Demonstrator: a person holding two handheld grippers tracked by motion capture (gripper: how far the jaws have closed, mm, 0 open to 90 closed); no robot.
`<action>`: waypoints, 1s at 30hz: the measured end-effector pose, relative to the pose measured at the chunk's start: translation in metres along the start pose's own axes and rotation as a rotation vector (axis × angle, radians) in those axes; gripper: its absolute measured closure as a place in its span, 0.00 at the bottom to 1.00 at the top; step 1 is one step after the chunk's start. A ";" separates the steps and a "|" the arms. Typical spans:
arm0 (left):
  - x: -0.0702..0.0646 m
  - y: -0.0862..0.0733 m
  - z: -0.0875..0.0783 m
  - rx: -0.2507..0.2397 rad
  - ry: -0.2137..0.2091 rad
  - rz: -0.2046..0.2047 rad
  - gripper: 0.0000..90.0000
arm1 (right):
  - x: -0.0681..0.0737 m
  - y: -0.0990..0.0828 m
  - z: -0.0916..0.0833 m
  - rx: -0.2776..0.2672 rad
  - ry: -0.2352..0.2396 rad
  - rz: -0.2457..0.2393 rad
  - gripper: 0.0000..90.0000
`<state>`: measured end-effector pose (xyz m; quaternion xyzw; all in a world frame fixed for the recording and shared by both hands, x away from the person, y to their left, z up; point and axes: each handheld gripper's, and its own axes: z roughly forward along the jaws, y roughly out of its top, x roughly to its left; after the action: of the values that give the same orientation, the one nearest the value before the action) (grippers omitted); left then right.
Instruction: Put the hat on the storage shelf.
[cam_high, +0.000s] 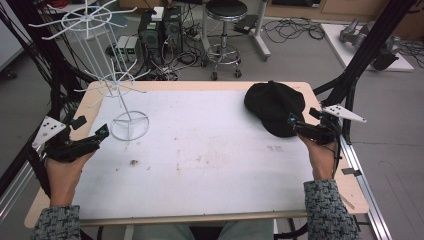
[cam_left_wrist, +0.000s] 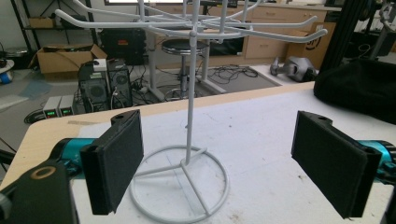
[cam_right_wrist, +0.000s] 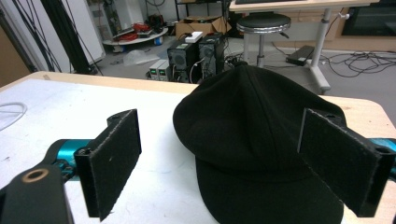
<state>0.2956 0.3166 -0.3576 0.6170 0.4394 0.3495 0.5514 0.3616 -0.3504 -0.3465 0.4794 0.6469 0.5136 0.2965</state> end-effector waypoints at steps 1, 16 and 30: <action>0.000 0.000 0.000 0.001 0.002 0.001 0.19 | 0.001 0.000 0.001 0.003 0.002 0.002 0.14; 0.000 -0.001 -0.002 0.006 -0.004 0.000 0.19 | 0.002 0.000 0.005 0.000 -0.006 -0.007 0.14; 0.000 0.000 -0.008 -0.006 -0.003 -0.006 0.19 | -0.002 0.003 0.018 -0.033 -0.014 0.011 0.14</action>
<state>0.2880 0.3197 -0.3560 0.6146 0.4394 0.3484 0.5548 0.3792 -0.3448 -0.3497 0.4816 0.6335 0.5224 0.3063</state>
